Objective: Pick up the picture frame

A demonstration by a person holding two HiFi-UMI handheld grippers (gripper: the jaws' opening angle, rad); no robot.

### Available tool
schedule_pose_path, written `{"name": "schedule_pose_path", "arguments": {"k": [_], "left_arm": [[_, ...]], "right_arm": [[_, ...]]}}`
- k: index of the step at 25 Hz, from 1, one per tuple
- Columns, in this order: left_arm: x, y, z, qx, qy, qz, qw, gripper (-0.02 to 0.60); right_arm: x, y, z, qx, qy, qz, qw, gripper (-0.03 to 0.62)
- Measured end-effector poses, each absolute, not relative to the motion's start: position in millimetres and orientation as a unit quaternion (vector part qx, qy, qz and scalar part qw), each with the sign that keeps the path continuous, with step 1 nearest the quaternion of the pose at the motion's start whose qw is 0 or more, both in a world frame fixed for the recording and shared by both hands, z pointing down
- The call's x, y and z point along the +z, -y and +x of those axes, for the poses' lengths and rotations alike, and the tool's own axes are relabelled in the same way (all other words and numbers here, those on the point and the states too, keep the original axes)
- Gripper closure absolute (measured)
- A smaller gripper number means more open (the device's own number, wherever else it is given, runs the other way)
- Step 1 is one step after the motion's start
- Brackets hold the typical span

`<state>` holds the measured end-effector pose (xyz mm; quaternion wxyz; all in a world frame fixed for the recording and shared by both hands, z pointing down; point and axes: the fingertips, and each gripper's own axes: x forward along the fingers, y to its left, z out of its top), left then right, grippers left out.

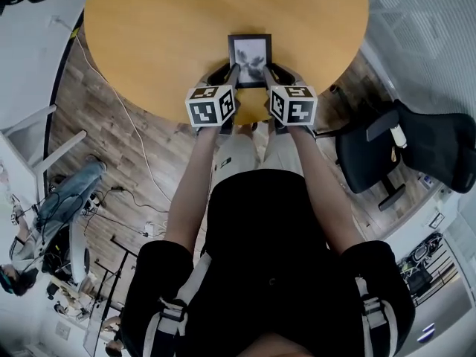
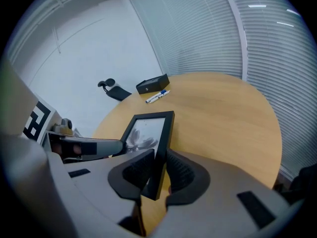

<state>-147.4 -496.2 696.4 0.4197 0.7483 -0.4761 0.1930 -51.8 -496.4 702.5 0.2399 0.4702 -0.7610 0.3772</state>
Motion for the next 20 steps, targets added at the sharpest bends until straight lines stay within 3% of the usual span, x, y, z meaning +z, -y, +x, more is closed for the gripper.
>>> {"name": "schedule_pose_path", "arguments": {"k": [20], "left_arm": [[504.1, 555.3, -139.8, 0.101, 0.493, 0.822, 0.265, 0.492]], "right_arm": [[511.2, 557.7, -44.3, 0.227, 0.813, 0.513, 0.154, 0.505]]}}
